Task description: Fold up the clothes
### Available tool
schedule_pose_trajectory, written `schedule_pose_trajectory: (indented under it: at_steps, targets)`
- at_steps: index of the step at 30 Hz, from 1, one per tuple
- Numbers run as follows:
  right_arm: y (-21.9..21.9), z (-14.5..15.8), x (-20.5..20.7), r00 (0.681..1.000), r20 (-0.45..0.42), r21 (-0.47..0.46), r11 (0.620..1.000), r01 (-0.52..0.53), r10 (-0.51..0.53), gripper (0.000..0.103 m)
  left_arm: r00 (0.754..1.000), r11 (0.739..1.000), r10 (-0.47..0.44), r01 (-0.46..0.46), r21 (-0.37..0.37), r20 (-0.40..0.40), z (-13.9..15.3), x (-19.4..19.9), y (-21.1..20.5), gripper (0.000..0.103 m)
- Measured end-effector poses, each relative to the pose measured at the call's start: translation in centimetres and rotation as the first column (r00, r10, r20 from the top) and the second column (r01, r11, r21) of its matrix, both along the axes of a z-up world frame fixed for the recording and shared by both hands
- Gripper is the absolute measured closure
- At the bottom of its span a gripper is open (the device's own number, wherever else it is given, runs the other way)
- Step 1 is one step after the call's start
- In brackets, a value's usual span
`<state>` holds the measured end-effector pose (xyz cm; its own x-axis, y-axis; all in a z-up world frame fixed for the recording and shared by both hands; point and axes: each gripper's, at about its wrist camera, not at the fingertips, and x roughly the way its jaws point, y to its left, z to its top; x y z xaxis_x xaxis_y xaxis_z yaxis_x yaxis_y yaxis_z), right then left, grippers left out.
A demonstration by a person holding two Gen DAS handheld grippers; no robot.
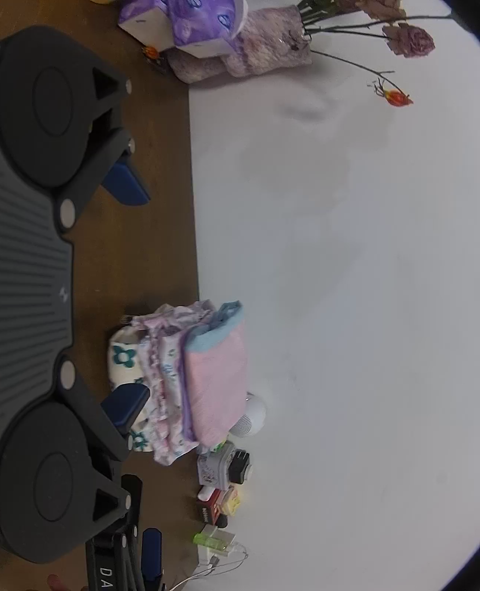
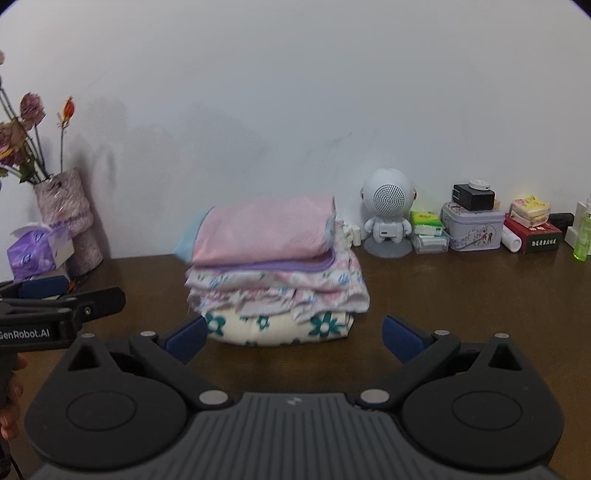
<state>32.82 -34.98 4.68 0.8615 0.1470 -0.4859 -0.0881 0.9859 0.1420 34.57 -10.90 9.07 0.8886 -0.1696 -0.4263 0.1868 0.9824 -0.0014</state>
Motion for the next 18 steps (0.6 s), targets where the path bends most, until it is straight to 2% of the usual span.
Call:
schedule_pose_trajectory:
  at_steps: [18]
  targets:
    - [3.8, -0.8, -11.0, 0.998, -0.028, -0.066, 0.996, -0.062, 0.06, 0.0, 1.0, 1.0, -0.016, 0.016, 0.0, -0.003, -0.9, -12.8, 4.4, 0.0]
